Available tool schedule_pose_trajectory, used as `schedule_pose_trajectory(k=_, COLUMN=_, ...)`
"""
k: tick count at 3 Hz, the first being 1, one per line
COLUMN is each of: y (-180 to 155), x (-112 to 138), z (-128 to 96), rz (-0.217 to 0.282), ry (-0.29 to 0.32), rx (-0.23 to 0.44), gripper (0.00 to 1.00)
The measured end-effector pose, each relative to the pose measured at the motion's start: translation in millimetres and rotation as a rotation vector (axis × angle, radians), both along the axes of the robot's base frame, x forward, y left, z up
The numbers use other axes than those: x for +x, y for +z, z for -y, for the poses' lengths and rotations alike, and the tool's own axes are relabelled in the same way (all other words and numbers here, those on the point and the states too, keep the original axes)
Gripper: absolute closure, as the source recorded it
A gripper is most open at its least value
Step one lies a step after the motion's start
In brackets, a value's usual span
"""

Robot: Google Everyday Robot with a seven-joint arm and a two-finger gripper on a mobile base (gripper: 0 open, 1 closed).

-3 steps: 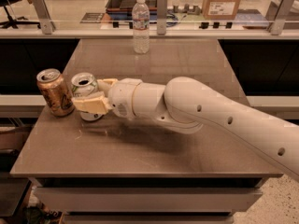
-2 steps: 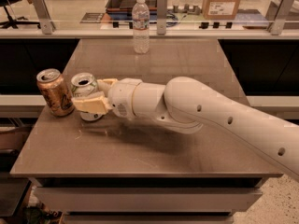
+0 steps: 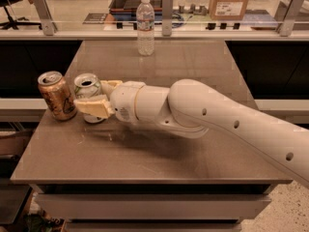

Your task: Move 7up can near orange can

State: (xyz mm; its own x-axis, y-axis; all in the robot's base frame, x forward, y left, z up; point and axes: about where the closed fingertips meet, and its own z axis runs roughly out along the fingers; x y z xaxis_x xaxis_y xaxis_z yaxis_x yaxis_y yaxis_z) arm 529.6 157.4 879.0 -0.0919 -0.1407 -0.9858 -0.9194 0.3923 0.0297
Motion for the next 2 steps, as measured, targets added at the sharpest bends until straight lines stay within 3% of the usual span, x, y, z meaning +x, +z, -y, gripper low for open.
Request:
schedule_pose_trajectory(k=1, y=0.5, x=-0.9, z=-1.6, rz=0.001, ry=0.003, rx=0.000, gripper=0.00)
schedule_pose_trajectory(k=2, y=0.5, x=-1.0, z=-1.7, rz=0.001, ry=0.003, rx=0.000, gripper=0.00)
